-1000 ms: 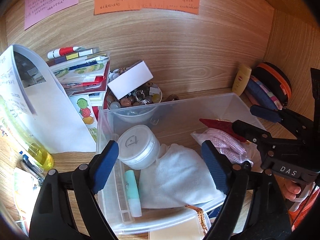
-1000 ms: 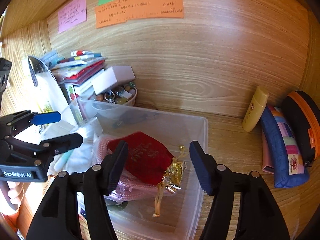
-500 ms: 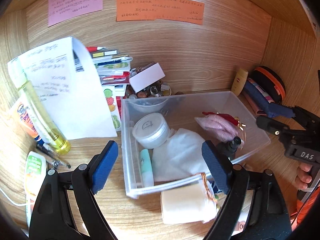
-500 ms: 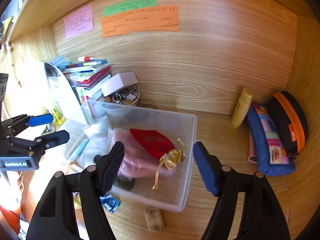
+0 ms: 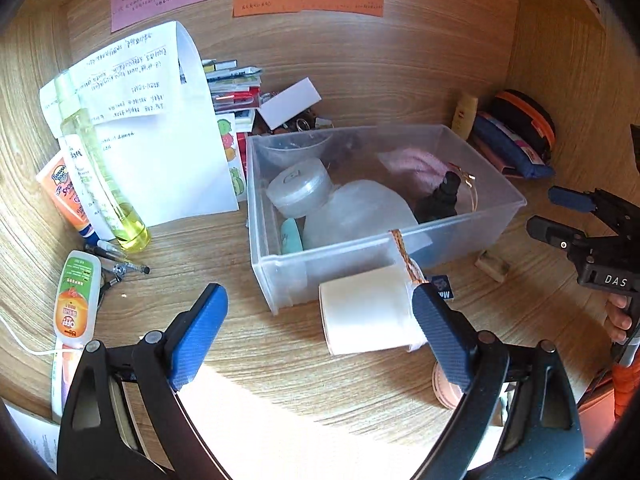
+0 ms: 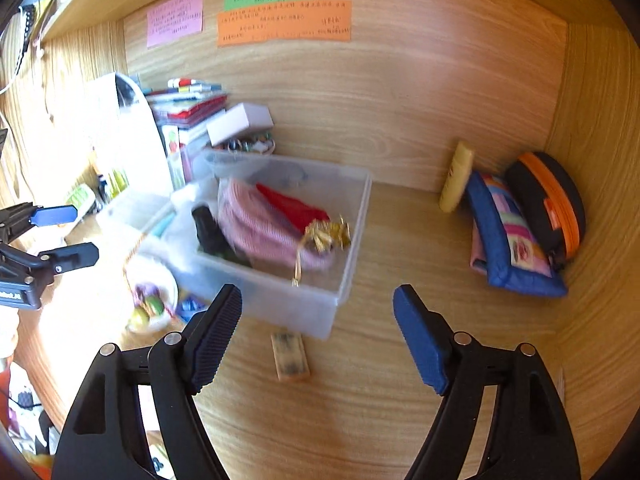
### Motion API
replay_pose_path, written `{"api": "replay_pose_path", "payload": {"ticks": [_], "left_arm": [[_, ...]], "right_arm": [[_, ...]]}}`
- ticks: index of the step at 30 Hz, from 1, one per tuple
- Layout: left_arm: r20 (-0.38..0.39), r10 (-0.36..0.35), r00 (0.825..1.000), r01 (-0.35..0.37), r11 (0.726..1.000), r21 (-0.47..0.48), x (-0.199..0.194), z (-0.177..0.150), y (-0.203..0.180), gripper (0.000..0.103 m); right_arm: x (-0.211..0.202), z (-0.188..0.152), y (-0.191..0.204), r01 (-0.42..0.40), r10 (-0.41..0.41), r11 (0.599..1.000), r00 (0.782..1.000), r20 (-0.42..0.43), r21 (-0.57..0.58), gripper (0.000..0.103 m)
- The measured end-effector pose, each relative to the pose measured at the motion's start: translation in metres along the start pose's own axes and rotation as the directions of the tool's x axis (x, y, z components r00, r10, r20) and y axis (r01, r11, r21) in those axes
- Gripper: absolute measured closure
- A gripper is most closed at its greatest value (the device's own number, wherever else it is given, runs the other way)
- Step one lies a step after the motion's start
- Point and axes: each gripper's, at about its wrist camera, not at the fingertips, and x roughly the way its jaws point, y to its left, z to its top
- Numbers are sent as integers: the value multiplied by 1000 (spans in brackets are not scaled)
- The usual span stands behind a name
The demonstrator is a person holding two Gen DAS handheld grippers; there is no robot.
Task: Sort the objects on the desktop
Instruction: 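Grasp the cream plastic cup with the left gripper while the right grasps the amber block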
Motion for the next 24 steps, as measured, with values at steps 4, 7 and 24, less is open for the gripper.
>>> {"api": "replay_pose_path", "payload": {"ticks": [4,7,24], "left_arm": [[-39,-8,999,8,1000,21,9,-10,-8,9],[-47,-24,999,25,999,21,13,-13,-12,9],[-65,-131,989,129,991,-37,29,-10,-17,7]], "right_arm": [[6,-13,0,4,-5,1000,999,-42,-16,27],[11,-22,0,0,-1,1000,997,-71,-17,27],[35,-36,7,-77,71,996,985,-157,-36,28]]}}
